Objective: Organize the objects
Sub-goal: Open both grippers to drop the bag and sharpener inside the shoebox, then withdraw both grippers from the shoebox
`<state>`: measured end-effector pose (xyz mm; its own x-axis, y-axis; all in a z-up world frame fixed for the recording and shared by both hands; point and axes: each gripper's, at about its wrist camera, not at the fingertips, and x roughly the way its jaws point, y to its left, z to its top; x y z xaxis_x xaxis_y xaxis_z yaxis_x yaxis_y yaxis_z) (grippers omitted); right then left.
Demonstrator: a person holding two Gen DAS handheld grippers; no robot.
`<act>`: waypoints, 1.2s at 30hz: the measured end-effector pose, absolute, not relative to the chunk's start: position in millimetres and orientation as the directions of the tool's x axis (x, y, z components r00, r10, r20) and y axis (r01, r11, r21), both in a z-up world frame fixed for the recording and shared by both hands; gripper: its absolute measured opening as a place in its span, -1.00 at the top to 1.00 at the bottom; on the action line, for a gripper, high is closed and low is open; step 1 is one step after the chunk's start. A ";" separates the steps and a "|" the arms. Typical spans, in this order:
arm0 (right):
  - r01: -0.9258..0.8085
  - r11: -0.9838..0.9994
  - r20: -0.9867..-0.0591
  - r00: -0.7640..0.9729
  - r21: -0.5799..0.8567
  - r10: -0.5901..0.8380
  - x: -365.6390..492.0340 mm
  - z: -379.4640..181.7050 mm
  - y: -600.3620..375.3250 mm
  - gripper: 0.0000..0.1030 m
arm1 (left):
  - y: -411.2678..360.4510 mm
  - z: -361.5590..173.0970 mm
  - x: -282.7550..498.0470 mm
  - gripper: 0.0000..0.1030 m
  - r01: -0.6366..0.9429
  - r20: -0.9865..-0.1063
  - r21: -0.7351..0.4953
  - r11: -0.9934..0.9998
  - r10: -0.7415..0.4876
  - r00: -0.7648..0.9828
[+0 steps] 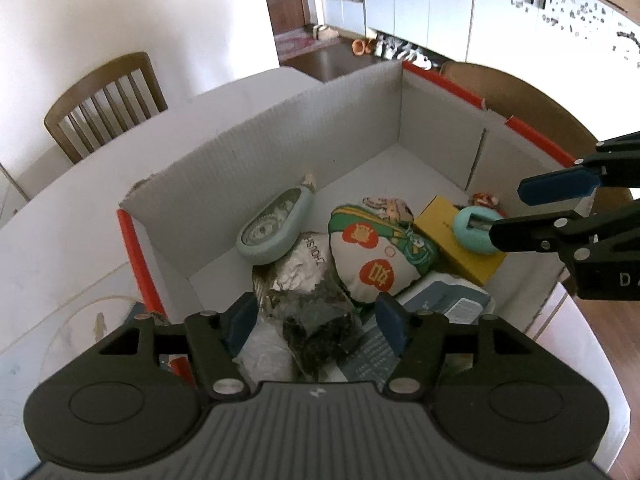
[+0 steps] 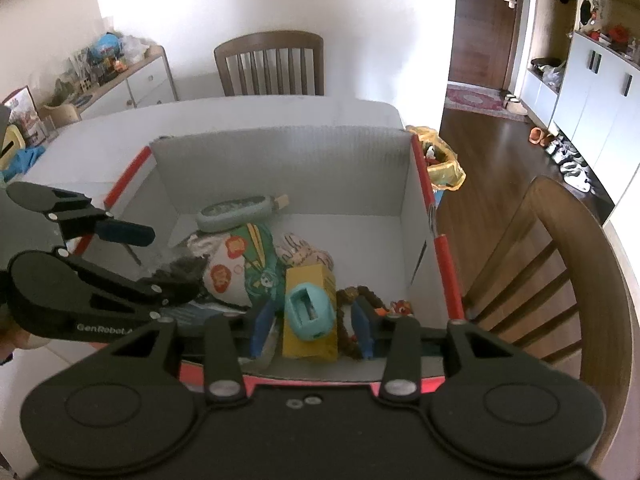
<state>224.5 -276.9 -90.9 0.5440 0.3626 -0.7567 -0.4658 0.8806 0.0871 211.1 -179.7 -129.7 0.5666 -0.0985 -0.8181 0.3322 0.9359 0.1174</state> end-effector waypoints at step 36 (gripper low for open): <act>-0.410 0.899 -0.575 0.702 0.156 0.420 121.0 -15.2 -213.4 -0.57 | -76.8 -40.0 117.3 -0.70 0.327 -0.627 -0.016 0.945 -0.265 0.733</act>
<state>121.0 -213.4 -15.2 0.7020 0.4203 -0.5750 -0.4102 0.8986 0.1559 117.3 -76.8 -40.0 0.7331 -0.2647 -0.6266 0.3271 0.9449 -0.0164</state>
